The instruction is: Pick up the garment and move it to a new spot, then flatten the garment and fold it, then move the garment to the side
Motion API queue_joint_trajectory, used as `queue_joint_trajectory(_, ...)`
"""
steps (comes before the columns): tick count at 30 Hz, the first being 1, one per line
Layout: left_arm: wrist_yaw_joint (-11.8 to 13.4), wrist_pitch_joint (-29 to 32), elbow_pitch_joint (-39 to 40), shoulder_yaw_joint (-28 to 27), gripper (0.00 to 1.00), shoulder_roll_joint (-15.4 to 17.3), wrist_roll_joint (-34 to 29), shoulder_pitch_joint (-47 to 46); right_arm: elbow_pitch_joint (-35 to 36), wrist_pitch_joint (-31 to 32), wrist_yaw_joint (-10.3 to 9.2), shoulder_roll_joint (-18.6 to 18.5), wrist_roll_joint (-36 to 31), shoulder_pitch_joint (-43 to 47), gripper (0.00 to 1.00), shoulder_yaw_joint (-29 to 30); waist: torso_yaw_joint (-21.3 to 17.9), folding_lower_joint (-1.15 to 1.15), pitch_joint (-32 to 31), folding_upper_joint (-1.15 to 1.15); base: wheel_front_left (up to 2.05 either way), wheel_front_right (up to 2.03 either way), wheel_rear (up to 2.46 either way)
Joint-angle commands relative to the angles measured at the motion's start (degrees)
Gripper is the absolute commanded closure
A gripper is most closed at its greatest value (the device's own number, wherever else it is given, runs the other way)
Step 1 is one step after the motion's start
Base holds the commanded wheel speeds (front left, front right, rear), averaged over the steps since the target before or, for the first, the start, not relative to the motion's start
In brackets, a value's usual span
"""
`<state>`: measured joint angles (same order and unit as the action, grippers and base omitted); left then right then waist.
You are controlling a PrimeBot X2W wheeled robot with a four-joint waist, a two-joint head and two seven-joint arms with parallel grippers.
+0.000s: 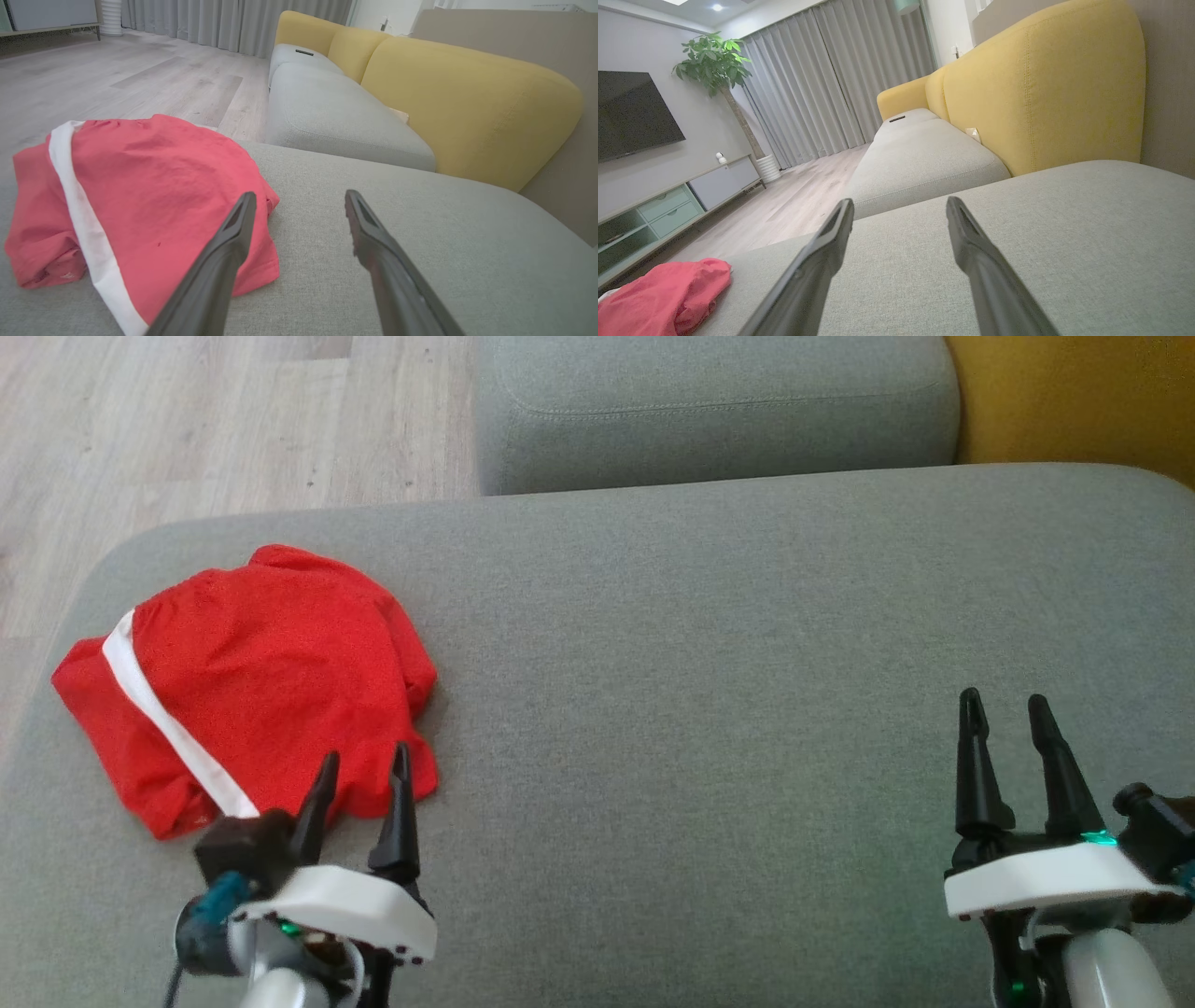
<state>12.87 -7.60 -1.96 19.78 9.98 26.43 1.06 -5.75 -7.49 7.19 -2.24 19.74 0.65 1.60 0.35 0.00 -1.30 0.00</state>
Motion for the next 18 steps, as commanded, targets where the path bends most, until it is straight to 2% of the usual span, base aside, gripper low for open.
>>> queue_joint_trajectory(1,1.27,-0.97,2.33,0.02,0.00,1.56,-2.12,-3.03,2.56,-1.02,0.23,-0.50,-2.46,-1.35,0.00,-1.35,-0.03,0.00,-0.07,0.00,0.00,0.00,0.00)
queue_joint_trajectory(5,3.71,-1.64,2.53,2.83,0.00,2.86,-4.18,-3.59,2.43,-1.70,0.24,-0.51,-5.11,-1.04,0.00,-1.83,-0.12,0.00,-0.20,0.00,0.00,0.00,0.00)
queue_joint_trajectory(18,9.08,-3.64,3.35,9.27,0.00,5.84,-11.22,-5.07,3.33,-3.72,0.26,-0.56,-13.47,-1.09,0.00,-2.81,-0.17,0.00,-0.31,0.00,0.00,0.00,0.00)
